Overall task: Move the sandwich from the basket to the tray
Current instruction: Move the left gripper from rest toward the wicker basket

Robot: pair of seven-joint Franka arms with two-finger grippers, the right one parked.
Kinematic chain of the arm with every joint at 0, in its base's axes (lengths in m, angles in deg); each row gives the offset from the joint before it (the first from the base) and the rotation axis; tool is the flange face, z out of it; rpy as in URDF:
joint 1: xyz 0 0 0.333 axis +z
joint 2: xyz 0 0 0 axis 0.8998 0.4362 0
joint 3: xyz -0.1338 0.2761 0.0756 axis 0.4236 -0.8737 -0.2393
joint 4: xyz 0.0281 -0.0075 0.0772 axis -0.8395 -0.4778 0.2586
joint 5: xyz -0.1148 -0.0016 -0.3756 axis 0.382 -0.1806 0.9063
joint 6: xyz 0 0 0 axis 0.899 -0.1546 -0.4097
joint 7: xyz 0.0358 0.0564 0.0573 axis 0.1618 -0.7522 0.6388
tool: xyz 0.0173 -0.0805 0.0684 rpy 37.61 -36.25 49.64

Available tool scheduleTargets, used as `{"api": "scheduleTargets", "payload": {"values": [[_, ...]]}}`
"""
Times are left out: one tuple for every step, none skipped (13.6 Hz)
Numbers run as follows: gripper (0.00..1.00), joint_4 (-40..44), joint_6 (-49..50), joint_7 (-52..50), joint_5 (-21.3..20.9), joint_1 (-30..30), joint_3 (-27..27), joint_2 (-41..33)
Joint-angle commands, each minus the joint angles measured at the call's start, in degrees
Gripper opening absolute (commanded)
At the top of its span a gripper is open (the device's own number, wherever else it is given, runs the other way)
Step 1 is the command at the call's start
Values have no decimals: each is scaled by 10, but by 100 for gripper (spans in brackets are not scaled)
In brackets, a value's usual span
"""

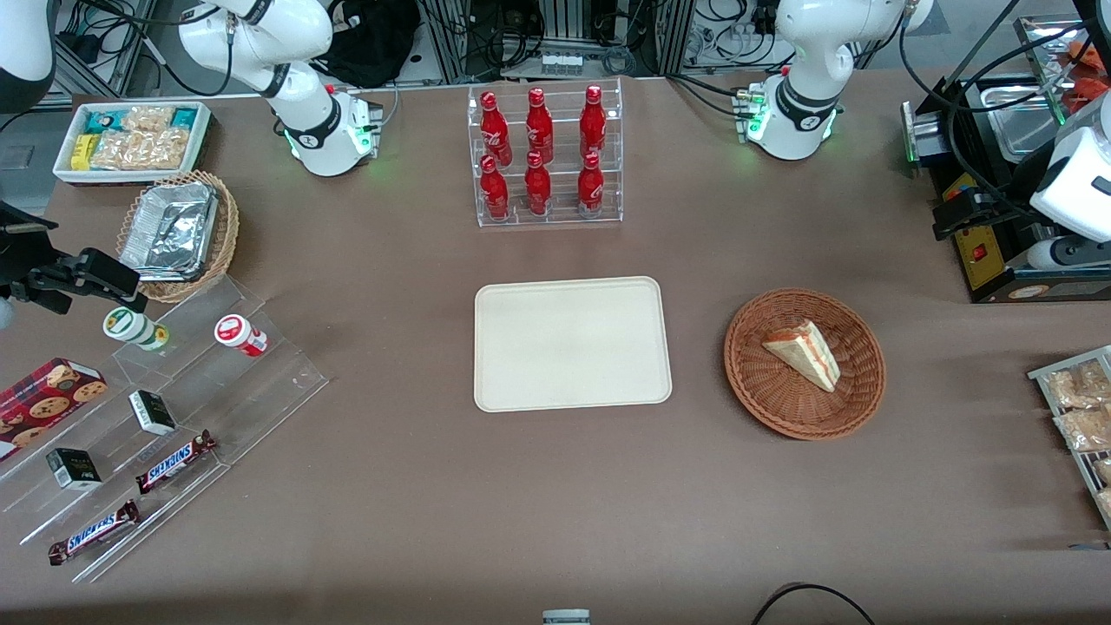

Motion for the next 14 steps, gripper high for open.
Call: {"api": "scheduleTargets", "payload": {"values": [[100, 10, 3, 9, 5, -4, -3, 0], [100, 12, 3, 9, 5, -4, -2, 3], [100, 8, 0, 9, 1, -4, -2, 6], [100, 3, -10, 9, 2, -3, -2, 13], [100, -7, -18, 9, 1, -5, -2, 26], [100, -26, -40, 9, 1, -6, -2, 36], [100, -64, -81, 9, 1, -7, -2, 35], [100, -110, -134, 9, 1, -8, -2, 28], [100, -153, -186, 8, 1, -10, -2, 22], [100, -190, -231, 2, 1, -10, -2, 20], [100, -219, -270, -3, 1, -10, -2, 20], [100, -250, -311, -19, 2, -10, -2, 20], [100, -280, -350, -51, 2, -10, -2, 19], [100, -313, -394, -83, 3, -11, -1, 17]]}}
